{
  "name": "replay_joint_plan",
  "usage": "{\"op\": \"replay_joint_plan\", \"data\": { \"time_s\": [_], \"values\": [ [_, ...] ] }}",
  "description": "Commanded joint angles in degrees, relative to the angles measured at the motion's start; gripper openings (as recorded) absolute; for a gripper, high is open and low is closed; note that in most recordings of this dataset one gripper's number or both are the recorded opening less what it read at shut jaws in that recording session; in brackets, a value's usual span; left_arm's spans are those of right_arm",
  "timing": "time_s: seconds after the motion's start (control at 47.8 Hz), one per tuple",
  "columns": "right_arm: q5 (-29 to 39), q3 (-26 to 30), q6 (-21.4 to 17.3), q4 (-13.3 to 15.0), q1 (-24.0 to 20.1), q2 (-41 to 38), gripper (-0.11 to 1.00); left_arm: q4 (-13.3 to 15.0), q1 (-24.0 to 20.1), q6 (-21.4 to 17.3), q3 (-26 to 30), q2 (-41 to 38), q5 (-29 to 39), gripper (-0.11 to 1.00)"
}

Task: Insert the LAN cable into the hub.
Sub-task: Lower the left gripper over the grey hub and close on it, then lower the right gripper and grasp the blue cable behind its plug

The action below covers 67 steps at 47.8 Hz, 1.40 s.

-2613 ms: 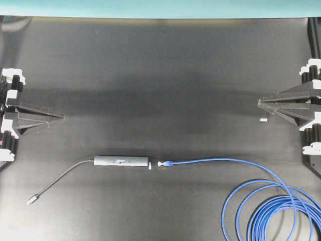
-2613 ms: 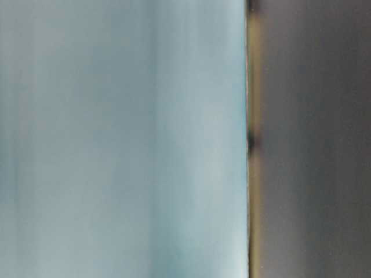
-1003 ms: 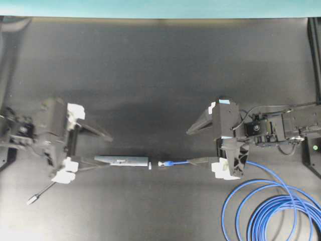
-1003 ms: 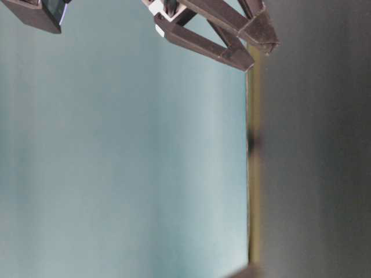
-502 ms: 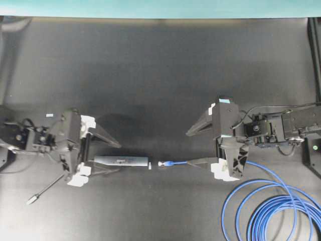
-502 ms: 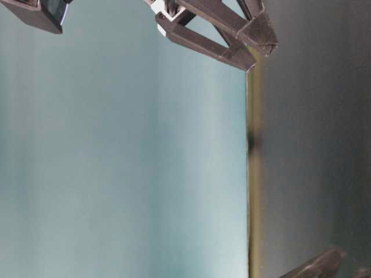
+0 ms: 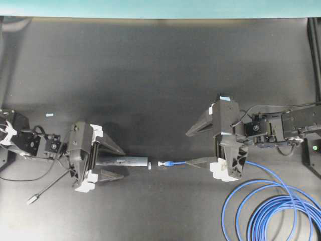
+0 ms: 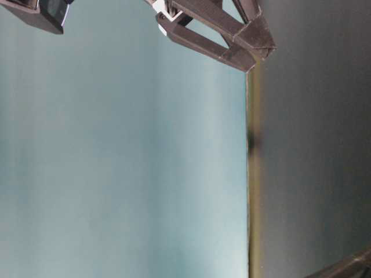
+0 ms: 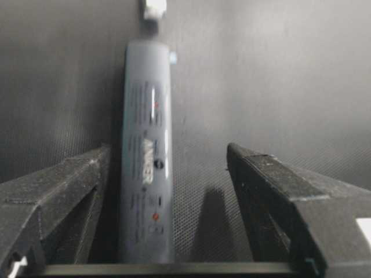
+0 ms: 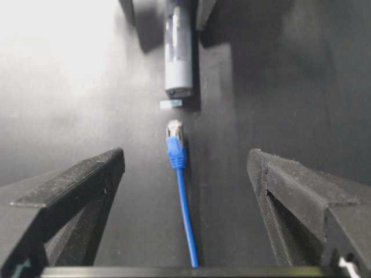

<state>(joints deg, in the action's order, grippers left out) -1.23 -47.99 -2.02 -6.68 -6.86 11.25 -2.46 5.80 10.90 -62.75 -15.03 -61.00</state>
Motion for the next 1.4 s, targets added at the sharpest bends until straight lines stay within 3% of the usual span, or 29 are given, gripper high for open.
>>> {"op": "replay_joint_plan", "data": {
  "time_s": [0.0, 0.209, 0.355, 0.376, 0.606, 0.878, 1.108, 1.38],
  "values": [
    [-0.44, 0.79, -0.35, -0.09, -0.26, 0.0, 0.83, -0.09, -0.09, 0.09, 0.35, -1.05, 0.26, 0.75],
    [-0.44, 0.79, -0.35, -0.09, -0.26, 0.0, 0.83, -0.18, 0.0, 0.09, 0.88, -1.85, 2.2, 0.61],
    [-0.44, 0.53, -0.35, -0.18, -0.26, 0.0, 0.83, -0.18, 0.09, -0.79, 0.88, -1.49, 2.46, 0.29],
    [-0.44, 0.44, -0.35, -0.09, -0.26, -0.09, 0.83, -0.09, 0.09, -0.88, 0.88, -1.32, 2.55, 0.28],
    [-1.49, -0.09, -0.26, -0.18, -0.44, -1.49, 0.83, -0.18, -0.62, -0.97, 0.97, 5.36, 8.35, 0.28],
    [-7.38, -0.97, -0.26, -0.09, -1.14, -7.21, 0.83, -0.18, -1.76, -1.14, 3.96, 18.37, 27.6, 0.28],
    [-12.39, -0.7, -0.18, -0.09, -1.85, -13.62, 0.83, -0.18, -1.93, -3.78, 7.12, 25.49, 42.01, 0.28],
    [-14.5, 1.05, -0.09, -0.18, -2.2, -20.04, 0.82, -0.18, -1.76, -3.34, 7.12, 27.6, 44.21, 0.28]
  ]
}}
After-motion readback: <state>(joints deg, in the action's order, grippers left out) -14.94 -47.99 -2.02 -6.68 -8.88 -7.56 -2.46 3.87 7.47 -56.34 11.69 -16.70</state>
